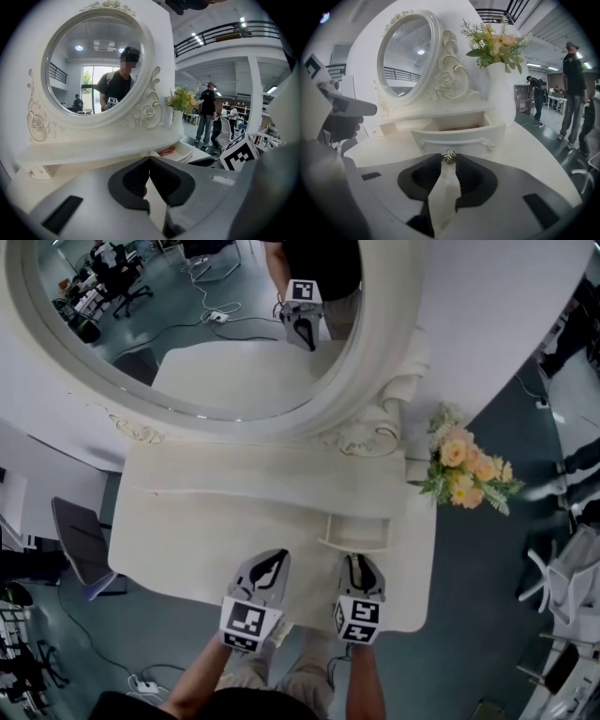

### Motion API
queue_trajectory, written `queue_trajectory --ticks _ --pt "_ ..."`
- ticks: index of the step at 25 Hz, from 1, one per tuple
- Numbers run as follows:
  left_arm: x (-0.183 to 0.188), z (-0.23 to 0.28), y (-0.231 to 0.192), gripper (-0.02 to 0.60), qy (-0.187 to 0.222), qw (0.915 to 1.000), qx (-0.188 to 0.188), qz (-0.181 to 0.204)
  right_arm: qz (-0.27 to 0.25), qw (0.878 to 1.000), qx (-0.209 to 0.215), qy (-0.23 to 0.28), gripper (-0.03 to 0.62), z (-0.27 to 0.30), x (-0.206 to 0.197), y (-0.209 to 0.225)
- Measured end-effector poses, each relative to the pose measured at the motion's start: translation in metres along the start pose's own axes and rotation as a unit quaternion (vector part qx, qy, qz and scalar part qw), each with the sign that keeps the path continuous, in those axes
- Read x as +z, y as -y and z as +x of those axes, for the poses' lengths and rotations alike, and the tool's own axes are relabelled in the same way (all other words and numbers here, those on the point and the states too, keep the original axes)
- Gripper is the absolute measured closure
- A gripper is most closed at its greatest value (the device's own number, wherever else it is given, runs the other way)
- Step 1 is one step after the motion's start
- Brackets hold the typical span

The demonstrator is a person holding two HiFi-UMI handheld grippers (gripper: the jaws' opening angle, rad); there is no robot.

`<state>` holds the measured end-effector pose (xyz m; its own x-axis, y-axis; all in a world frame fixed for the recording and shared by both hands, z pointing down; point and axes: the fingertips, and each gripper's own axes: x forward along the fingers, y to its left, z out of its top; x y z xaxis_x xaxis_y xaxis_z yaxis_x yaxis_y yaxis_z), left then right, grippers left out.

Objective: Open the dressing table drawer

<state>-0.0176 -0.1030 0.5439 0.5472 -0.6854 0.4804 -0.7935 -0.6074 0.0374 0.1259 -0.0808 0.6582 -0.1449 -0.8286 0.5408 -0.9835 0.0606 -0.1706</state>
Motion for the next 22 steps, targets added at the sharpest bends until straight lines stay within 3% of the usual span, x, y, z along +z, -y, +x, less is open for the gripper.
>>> queue_trajectory --ticks 9,22 --pt "0.011 -0.011 0.002 0.578 0.009 0.9999 -0.004 -0.002 -0.006 1.0 -0.017 0.007 0.488 -0.011 0.012 0.001" --pt "0.068 -0.051 0.006 0.578 0.069 0.9972 -0.023 0.02 -0.033 0.996 -0.038 0.067 0.493 -0.072 0.086 -0.02"
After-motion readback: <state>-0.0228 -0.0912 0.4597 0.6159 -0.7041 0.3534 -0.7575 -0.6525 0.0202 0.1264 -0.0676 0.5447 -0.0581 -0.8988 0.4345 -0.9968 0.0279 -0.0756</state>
